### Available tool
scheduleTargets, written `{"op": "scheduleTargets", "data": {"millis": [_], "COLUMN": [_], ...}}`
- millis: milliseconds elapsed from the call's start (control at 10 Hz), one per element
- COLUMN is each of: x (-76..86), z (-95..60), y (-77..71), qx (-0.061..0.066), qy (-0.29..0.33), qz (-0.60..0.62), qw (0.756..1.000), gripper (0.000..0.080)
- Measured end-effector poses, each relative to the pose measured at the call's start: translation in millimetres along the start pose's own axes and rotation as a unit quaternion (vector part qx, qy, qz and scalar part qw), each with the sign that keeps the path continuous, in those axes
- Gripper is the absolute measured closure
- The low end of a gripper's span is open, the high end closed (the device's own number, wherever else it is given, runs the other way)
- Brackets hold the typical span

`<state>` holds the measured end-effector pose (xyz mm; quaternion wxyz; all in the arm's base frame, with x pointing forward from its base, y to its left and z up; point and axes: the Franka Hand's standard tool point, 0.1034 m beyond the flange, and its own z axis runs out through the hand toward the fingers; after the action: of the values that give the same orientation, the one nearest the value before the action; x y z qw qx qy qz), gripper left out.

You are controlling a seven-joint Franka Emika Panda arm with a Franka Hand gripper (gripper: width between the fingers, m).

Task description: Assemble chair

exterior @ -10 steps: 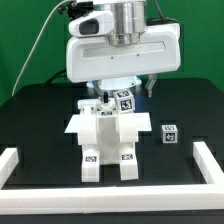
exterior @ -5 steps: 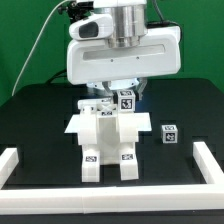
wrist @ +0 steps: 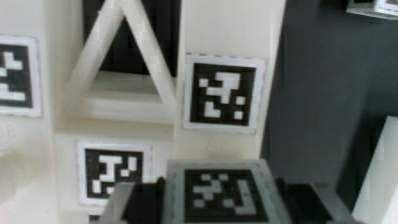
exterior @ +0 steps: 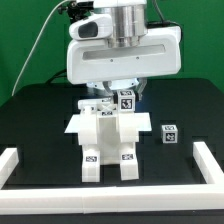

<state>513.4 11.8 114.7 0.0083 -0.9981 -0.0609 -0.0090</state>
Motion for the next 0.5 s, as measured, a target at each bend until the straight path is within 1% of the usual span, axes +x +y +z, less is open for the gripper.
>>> {"op": "scheduleTargets", "data": {"millis": [300, 400, 500], "x": [0.3, 1.1, 1.4], "z": [0.0, 0.1, 0.2], "y": [-0.5, -0.1, 0.4], "qx": [0.001, 0.004, 0.004], "qy": [0.001, 0.006, 0.008], "qz": [0.098, 0.16, 0.186], "qw": [0.995, 0.987, 0.983], "gripper": [0.0518, 0.0517, 0.0517]}}
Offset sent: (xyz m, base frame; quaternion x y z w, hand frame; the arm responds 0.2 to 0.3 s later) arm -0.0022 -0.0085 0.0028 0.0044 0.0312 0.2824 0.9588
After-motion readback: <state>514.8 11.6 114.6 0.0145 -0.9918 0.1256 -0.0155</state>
